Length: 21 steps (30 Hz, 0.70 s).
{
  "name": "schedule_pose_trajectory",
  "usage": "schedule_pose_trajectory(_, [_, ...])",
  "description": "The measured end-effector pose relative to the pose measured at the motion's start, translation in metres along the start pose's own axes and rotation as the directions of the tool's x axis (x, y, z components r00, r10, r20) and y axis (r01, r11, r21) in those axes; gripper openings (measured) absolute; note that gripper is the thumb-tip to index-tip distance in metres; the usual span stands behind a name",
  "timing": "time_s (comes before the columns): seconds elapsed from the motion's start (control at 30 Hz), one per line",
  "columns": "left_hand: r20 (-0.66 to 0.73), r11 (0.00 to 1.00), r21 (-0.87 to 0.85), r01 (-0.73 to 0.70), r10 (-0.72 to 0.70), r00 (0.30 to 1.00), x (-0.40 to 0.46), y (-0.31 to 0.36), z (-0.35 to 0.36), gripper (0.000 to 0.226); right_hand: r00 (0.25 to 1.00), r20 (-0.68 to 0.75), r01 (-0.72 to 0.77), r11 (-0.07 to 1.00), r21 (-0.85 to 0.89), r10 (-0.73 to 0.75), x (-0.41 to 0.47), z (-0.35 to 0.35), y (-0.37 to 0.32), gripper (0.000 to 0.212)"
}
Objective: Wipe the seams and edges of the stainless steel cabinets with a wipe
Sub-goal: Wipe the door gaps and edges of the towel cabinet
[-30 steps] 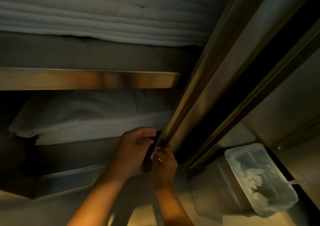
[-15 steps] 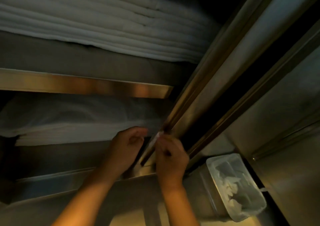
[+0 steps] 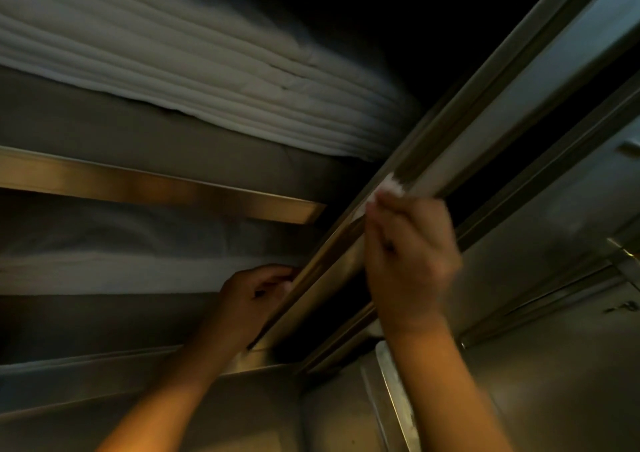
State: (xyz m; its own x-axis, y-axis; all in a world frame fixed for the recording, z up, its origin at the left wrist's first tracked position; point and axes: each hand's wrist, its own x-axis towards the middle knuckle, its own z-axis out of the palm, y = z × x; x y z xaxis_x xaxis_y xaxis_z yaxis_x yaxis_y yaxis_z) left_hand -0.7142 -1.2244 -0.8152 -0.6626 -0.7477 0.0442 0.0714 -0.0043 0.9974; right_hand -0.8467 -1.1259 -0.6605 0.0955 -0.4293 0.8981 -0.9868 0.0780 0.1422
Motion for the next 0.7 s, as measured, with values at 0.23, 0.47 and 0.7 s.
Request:
schedule_pose_trajectory(0.23, [-0.023, 1.000, -0.003, 0.002, -0.002, 1.000, 0.003, -0.001, 0.000, 0.032, 0.921, 0.390, -0.019, 0.996, 0.082, -0.014, -0.156, 0.066, -0.023, 0.021])
schedule_pose_trajectory(0.47, [-0.019, 0.999, -0.045, -0.008, 0.007, 1.000, -0.005, -0.001, 0.003, 0.030, 0.626, 0.746, 0.128, 0.974, 0.188, -0.227, -0.263, 0.122, -0.030, 0.016])
schedule_pose_trajectory(0.7, [-0.042, 0.999, -0.013, -0.039, 0.038, 0.998, -0.014, -0.004, 0.010, 0.037, 0.086, 0.874, 0.439, 0.806, 0.398, -0.478, -0.314, 0.168, -0.023, 0.027])
